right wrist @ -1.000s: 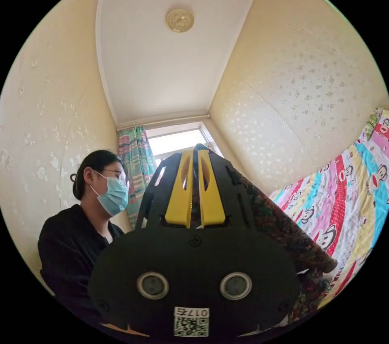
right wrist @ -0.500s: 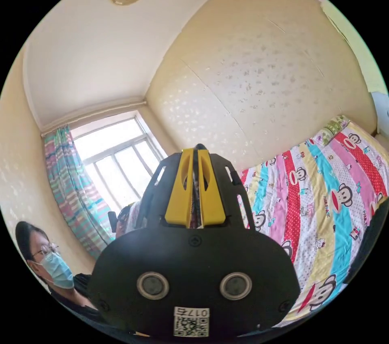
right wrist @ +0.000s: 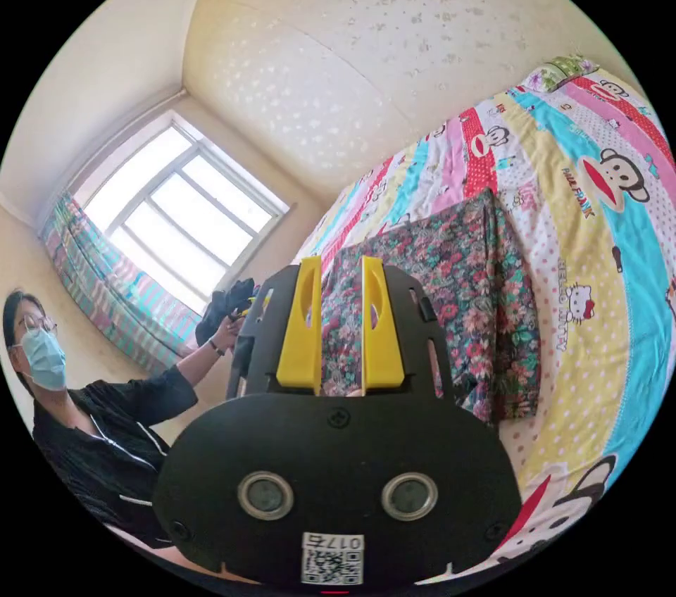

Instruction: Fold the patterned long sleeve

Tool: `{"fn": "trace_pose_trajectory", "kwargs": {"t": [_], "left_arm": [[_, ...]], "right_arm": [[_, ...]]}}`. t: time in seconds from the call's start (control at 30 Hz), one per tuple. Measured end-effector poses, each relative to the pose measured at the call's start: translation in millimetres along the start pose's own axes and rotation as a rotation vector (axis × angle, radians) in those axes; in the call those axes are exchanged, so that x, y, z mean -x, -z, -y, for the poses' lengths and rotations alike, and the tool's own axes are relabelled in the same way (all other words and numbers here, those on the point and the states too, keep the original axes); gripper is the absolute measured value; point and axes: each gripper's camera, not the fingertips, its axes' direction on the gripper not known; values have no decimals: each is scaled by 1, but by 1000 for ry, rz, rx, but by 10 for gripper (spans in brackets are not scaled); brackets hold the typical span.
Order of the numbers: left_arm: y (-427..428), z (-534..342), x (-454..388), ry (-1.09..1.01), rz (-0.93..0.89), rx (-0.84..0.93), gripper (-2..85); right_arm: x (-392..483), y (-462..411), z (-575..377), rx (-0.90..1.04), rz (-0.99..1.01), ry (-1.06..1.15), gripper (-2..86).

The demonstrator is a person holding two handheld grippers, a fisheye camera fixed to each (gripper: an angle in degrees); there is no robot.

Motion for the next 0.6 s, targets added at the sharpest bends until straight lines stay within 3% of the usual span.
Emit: {"fn": "trace_pose_trajectory", "kwargs": {"t": [0.2, 0.27, 0.37, 0.47, 0.6], "left_arm": [[-46, -135, -37, 48, -15, 77, 140], [-57, -158, -44, 72, -3, 46, 142], [-72, -185, -54, 93, 63, -11, 144], [-89, -208, -58, 76, 154, -93, 135], [-118, -221, -76, -23, 453, -102, 81]], "right_arm": [[50, -32, -136, 189, -265, 65, 113], [75, -33, -178, 147, -646, 66, 124], [86, -26, -218, -8, -969, -22, 133], [53, -24, -227, 30, -832, -224, 151], [45, -33, -211, 113, -785, -234, 155]]}}
